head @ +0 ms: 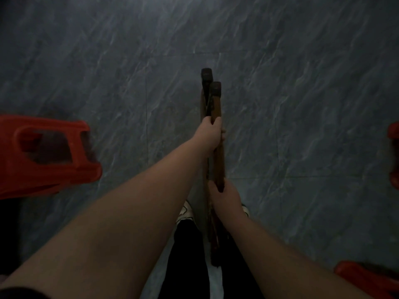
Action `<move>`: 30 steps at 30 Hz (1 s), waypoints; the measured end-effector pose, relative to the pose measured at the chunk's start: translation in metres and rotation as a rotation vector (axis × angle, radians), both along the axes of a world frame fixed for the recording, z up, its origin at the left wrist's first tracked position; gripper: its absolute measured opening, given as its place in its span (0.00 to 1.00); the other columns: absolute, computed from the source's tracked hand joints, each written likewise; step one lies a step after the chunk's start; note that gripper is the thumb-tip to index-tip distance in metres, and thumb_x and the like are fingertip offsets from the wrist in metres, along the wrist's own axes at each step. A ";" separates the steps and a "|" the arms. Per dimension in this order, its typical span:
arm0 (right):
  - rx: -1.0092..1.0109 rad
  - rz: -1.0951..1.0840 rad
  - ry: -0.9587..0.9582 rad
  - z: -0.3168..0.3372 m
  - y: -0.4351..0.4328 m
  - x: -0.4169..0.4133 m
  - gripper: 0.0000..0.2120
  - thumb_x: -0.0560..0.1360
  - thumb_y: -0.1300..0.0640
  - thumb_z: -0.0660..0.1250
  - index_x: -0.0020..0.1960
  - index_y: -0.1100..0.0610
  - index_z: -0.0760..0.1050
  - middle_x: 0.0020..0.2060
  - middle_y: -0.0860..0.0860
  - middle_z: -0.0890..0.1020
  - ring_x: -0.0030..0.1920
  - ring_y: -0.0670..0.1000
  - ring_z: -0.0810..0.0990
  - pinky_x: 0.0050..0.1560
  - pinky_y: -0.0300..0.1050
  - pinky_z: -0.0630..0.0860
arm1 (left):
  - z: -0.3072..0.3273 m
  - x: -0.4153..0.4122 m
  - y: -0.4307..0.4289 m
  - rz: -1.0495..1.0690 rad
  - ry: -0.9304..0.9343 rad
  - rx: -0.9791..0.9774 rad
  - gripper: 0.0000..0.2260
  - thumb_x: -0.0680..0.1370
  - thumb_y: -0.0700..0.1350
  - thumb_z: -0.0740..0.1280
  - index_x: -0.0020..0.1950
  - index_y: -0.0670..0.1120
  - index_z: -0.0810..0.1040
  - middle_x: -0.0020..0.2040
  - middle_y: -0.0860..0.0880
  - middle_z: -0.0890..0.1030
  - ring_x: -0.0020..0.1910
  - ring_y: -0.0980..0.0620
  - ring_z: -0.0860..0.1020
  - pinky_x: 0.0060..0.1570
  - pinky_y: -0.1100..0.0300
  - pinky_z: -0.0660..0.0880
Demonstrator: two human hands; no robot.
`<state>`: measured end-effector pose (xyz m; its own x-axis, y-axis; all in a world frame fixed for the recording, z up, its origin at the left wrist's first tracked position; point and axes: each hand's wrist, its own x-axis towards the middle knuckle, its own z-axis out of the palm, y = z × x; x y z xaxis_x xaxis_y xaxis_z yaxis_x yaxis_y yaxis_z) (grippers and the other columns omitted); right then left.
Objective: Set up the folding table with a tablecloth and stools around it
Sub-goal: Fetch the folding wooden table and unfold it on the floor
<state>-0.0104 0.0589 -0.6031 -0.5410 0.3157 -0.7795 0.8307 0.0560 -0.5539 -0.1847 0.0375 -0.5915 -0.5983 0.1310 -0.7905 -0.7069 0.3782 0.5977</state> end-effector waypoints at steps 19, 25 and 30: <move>0.455 0.686 0.210 0.040 0.053 0.072 0.29 0.69 0.52 0.57 0.69 0.55 0.72 0.63 0.56 0.78 0.64 0.59 0.75 0.65 0.56 0.72 | 0.051 0.198 -0.103 -0.859 0.505 -0.695 0.31 0.81 0.48 0.58 0.82 0.51 0.47 0.82 0.48 0.50 0.80 0.46 0.48 0.78 0.46 0.48; 0.572 0.700 0.210 0.052 0.047 0.142 0.35 0.68 0.54 0.57 0.76 0.55 0.65 0.75 0.58 0.65 0.76 0.60 0.61 0.76 0.57 0.58 | 0.069 0.268 -0.131 -0.815 0.595 -0.755 0.32 0.81 0.50 0.58 0.82 0.51 0.46 0.82 0.48 0.46 0.80 0.47 0.43 0.78 0.47 0.44; 0.670 0.705 0.261 0.051 0.036 0.202 0.35 0.69 0.53 0.58 0.76 0.59 0.65 0.75 0.60 0.66 0.75 0.62 0.62 0.76 0.57 0.58 | 0.060 0.324 -0.163 -0.822 0.746 -0.758 0.32 0.80 0.51 0.60 0.81 0.50 0.51 0.81 0.46 0.53 0.80 0.44 0.48 0.78 0.44 0.48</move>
<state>0.1914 0.0946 -0.5521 -0.9018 0.1878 -0.3893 0.3455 0.8543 -0.3882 0.1392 -0.1258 -0.5317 -0.8745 0.3360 -0.3498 0.2835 0.9392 0.1935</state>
